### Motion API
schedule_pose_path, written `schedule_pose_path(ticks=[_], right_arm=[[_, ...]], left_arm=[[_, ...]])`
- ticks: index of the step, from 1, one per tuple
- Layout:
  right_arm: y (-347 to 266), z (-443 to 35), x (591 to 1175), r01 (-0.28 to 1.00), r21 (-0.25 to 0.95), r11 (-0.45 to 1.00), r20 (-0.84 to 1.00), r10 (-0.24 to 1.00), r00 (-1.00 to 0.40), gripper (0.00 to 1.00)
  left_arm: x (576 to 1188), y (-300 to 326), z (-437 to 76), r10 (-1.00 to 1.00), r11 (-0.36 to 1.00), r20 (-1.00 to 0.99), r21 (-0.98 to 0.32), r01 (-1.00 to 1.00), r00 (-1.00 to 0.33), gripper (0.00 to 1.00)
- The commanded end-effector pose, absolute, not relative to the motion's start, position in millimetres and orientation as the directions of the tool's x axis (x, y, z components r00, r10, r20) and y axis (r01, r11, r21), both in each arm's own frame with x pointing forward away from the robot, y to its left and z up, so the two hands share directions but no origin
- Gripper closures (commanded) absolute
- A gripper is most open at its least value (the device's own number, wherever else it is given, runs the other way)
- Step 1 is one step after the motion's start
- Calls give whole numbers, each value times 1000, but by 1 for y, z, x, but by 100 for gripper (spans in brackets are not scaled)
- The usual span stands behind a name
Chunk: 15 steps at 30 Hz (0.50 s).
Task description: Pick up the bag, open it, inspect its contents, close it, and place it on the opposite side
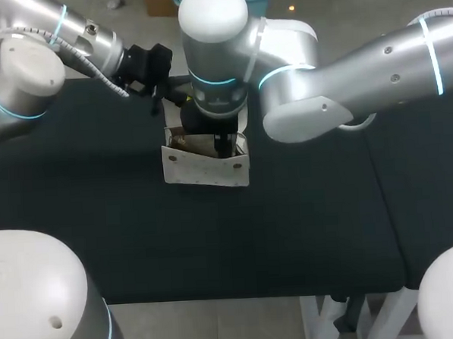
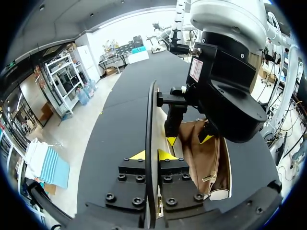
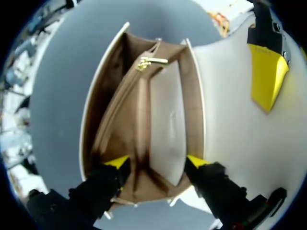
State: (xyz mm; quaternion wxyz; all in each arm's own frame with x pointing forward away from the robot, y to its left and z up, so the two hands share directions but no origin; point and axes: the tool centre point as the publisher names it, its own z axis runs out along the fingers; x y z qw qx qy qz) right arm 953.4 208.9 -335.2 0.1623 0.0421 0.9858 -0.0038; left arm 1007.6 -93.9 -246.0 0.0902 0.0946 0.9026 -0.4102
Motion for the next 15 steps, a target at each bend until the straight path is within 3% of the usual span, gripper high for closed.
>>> schedule_pose_path(ticks=[1, 8, 9, 10, 11, 15], right_arm=[[207, -342, 955, 85, 8, 996, -328, 83, -941, 0], [206, -336, 957, 83, 20, 996, -348, 85, -934, 0], [206, -334, 957, 83, 22, 996, -351, 85, -932, 4], [206, -333, 958, 83, 23, 996, -356, 85, -931, 33], [205, -331, 958, 82, 25, 996, -362, 85, -928, 53], [204, -318, 957, 81, 43, 996, -409, 91, -908, 67]], left_arm=[[1009, -92, -247, 98, 643, -240, -726, 246, -966, 100], [1009, -92, -247, 98, 643, -240, -726, 246, -966, 100], [1009, -92, -247, 98, 643, -240, -726, 246, -966, 100], [1009, -92, -247, 98, 643, -240, -726, 246, -966, 100], [1009, -92, -247, 98, 643, -240, -726, 246, -966, 100], [1009, -92, -247, 98, 643, -240, -726, 246, -966, 100]])
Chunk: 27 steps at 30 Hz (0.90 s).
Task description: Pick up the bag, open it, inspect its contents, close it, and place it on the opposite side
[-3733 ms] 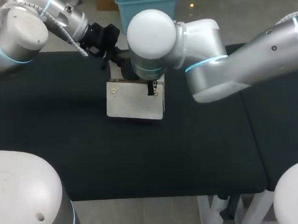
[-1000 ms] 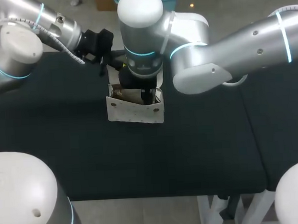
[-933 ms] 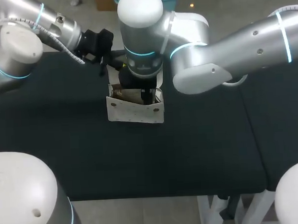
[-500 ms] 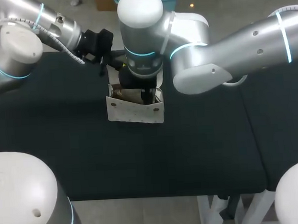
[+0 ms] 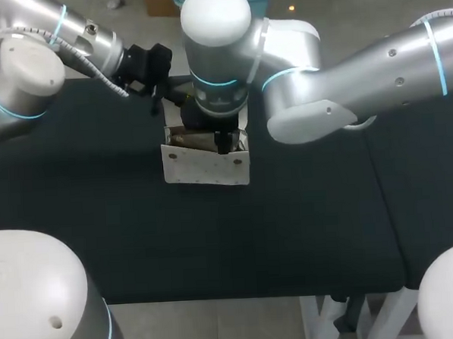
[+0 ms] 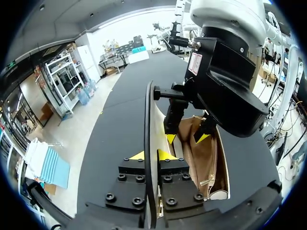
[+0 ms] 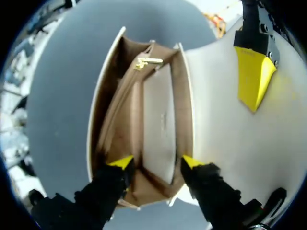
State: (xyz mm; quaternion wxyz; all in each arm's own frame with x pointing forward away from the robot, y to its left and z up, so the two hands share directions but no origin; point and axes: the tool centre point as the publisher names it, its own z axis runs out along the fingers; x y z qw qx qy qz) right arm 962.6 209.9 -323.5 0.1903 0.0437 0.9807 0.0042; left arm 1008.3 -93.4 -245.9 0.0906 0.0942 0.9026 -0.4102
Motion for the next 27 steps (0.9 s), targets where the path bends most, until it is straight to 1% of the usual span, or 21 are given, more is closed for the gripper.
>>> schedule_pose_path(ticks=[1, 8, 12, 18, 22, 24, 27], right_arm=[[204, -313, 956, 80, 48, 996, -424, 93, -901, 67], [196, -262, 942, 90, 42, 995, -566, 98, -819, 67], [190, -239, 932, 100, 47, 994, -637, 107, -763, 68], [189, -234, 920, 93, 54, 994, -673, 105, -732, 76], [190, -237, 915, 89, 57, 994, -677, 104, -729, 86], [190, -238, 913, 84, 59, 995, -679, 102, -727, 89], [192, -240, 909, 68, 66, 995, -689, 95, -719, 97]], left_arm=[[1009, -92, -247, 98, 643, -240, -726, 246, -966, 100], [1005, -95, -244, 103, 648, -253, -716, 258, -962, 100], [1012, -100, -255, 107, 654, -240, -714, 250, -965, 100], [1028, -108, -279, 93, 684, -270, -682, 259, -958, 100], [1031, -109, -287, 104, 680, -302, -674, 289, -948, 100], [1031, -108, -291, 116, 674, -318, -671, 309, -941, 100], [1031, -106, -297, 130, 670, -333, -664, 331, -934, 100]])
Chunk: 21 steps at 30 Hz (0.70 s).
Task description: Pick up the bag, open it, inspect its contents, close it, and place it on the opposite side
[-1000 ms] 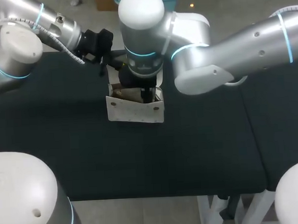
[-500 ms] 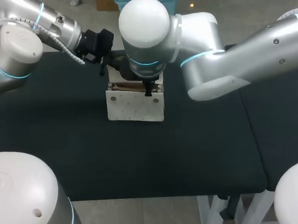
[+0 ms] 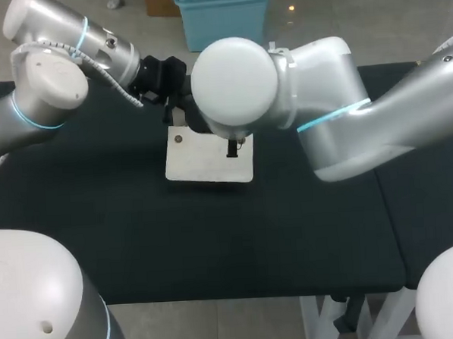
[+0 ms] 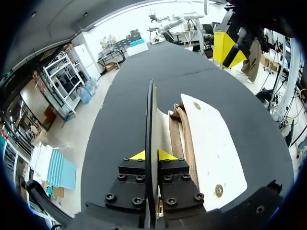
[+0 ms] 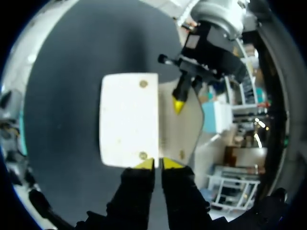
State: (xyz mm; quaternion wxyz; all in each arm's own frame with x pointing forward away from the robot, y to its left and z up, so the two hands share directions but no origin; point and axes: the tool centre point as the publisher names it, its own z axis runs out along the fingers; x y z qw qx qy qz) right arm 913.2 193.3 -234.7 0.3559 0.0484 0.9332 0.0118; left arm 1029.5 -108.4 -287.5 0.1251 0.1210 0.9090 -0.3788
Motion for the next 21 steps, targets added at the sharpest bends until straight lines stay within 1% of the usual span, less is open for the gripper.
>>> schedule_pose_path(ticks=[1, 8, 12, 21], right_arm=[[193, -241, 907, 64, 64, 996, -692, 91, -716, 100], [196, -262, 903, 66, 85, 994, -696, 106, -710, 100], [197, -275, 898, 76, 130, 989, -703, 145, -696, 100], [197, -275, 898, 76, 130, 989, -703, 145, -696, 100]], left_arm=[[1031, -106, -299, 131, 671, -335, -663, 332, -933, 100], [1033, -106, -315, 144, 675, -390, -633, 379, -909, 100], [1035, -105, -321, 149, 676, -399, -627, 388, -905, 100], [1035, -105, -321, 149, 676, -399, -627, 388, -905, 100]])
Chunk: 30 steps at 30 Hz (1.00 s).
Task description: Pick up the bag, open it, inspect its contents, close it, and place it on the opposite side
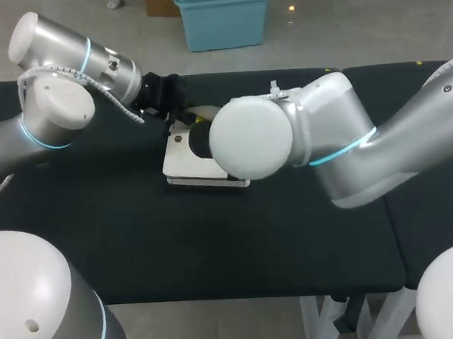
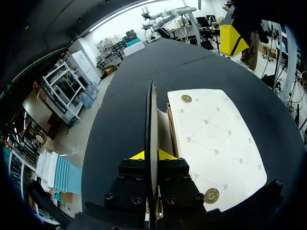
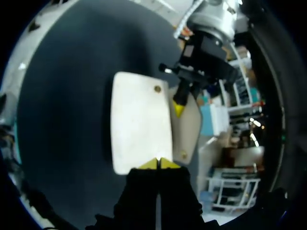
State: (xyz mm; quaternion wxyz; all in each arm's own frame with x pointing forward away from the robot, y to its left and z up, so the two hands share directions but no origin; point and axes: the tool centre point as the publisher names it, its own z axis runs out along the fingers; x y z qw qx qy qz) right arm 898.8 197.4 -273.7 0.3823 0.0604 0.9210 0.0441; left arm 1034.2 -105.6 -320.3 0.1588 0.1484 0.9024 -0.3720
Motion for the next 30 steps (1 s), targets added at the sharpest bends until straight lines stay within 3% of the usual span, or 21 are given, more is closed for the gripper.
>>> schedule_pose_path(ticks=[1, 23, 25, 28, 30], right_arm=[[197, -275, 898, 76, 130, 989, -703, 145, -696, 100], [223, -323, 851, 96, 107, 990, -752, 143, -643, 100], [225, -328, 850, 90, 104, 990, -747, 138, -651, 92], [225, -335, 851, 82, 110, 991, -736, 136, -664, 69], [226, -341, 851, 80, 112, 990, -730, 137, -670, 62]], left_arm=[[1035, -105, -321, 149, 676, -399, -627, 388, -905, 100], [1044, -101, -352, 176, 665, -536, -553, 501, -825, 100], [1045, -102, -353, 178, 659, -542, -554, 508, -822, 100], [1046, -102, -353, 179, 657, -544, -554, 511, -820, 100], [1046, -102, -354, 184, 655, -544, -553, 514, -819, 100]])
